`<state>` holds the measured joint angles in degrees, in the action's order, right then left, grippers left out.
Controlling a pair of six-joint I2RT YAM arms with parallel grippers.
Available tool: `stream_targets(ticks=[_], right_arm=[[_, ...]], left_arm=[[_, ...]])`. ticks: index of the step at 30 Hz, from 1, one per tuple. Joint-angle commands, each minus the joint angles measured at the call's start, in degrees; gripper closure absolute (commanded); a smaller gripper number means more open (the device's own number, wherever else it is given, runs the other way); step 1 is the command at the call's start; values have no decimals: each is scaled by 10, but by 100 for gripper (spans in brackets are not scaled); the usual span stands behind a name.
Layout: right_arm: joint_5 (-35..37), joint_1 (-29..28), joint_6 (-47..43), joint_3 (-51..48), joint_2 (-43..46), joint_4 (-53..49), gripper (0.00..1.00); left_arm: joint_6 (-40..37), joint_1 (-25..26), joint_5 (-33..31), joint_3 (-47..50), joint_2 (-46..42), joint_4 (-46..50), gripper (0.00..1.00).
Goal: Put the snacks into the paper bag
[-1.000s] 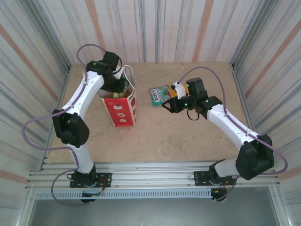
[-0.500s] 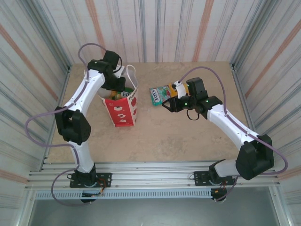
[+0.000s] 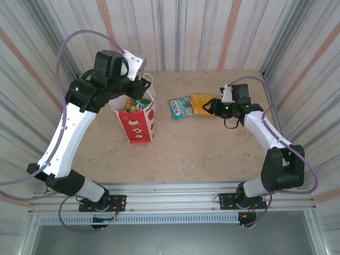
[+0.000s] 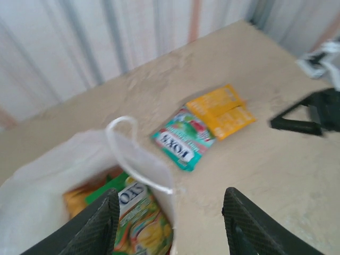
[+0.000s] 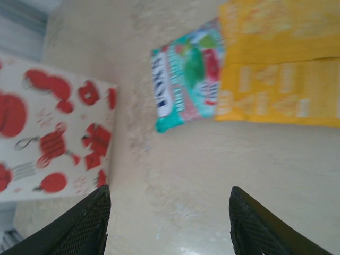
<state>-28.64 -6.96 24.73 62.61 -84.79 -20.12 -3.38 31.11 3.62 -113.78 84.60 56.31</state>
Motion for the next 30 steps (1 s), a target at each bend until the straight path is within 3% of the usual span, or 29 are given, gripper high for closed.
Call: stream_targets(ticks=[1,12,21,30], right_arm=[[-15,38,22,50,-53,-41,40],[-50,112,-2,196,-262,-62,43],[-79,125,-6,331,-417,-47,43],[-131,122,-9,377,-484,-5,42]], left_arm=[[-54,26,21,25,0,-43,44],[-80,122,21,-5,94,-44,44],[-46,140,70,-47,179,-56,46],[-33,142,94,-82,225,-54,46]])
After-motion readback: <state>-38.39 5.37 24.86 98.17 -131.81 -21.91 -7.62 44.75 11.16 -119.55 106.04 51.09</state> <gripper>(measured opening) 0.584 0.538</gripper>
